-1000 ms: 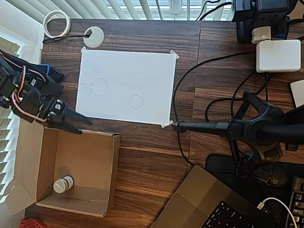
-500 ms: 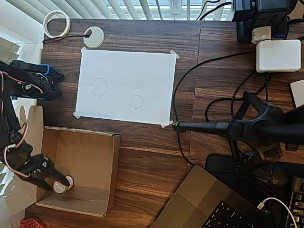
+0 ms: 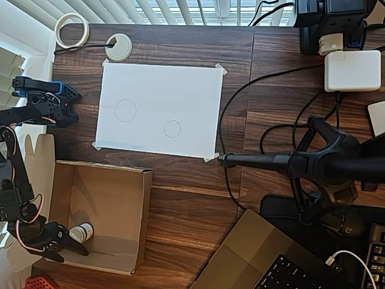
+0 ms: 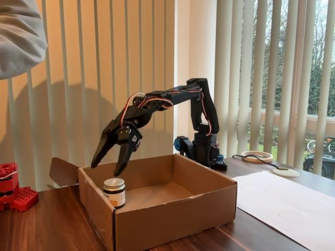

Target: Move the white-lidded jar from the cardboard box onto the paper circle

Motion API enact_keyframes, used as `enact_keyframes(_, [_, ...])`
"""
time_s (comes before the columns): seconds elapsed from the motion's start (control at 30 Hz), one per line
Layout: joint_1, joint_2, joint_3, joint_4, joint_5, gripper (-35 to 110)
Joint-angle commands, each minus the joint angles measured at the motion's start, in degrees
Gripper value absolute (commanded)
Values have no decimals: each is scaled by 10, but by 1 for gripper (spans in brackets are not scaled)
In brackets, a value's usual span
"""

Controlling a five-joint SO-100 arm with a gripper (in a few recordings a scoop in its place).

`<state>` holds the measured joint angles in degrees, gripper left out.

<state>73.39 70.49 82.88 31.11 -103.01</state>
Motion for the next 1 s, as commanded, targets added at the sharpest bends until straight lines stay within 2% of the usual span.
enact_keyframes(0.0, [18, 21, -24, -2, -39, 43])
enact_keyframes(0.43, [24, 18, 28, -4, -77, 44])
enact_keyframes(0.97, [32, -65, -32, -4, -112, 46])
